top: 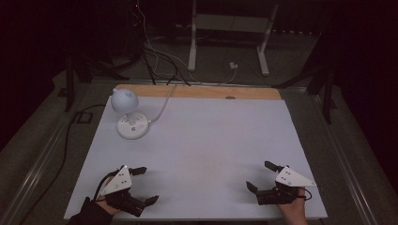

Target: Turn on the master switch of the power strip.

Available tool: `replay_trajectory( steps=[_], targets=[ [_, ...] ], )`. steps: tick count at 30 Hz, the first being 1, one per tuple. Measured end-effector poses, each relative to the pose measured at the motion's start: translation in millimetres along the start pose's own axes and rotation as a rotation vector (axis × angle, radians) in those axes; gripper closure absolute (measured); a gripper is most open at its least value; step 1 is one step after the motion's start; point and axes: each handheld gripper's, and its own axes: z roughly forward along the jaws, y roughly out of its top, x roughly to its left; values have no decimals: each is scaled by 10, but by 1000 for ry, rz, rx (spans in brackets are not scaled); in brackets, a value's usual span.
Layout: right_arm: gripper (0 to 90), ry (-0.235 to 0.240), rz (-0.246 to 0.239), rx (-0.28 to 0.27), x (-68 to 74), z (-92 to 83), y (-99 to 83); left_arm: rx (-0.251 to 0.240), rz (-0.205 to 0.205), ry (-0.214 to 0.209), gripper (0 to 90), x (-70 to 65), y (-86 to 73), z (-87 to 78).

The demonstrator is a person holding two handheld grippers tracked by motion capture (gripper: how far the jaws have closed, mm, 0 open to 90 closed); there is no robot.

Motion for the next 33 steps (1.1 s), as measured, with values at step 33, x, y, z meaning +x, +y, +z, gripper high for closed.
replay_trajectory(
  steps=[33],
  targets=[
    [0,-12,6,-23,-1,-46,14,-36,-19,43,1,214,494,57]
  ],
)
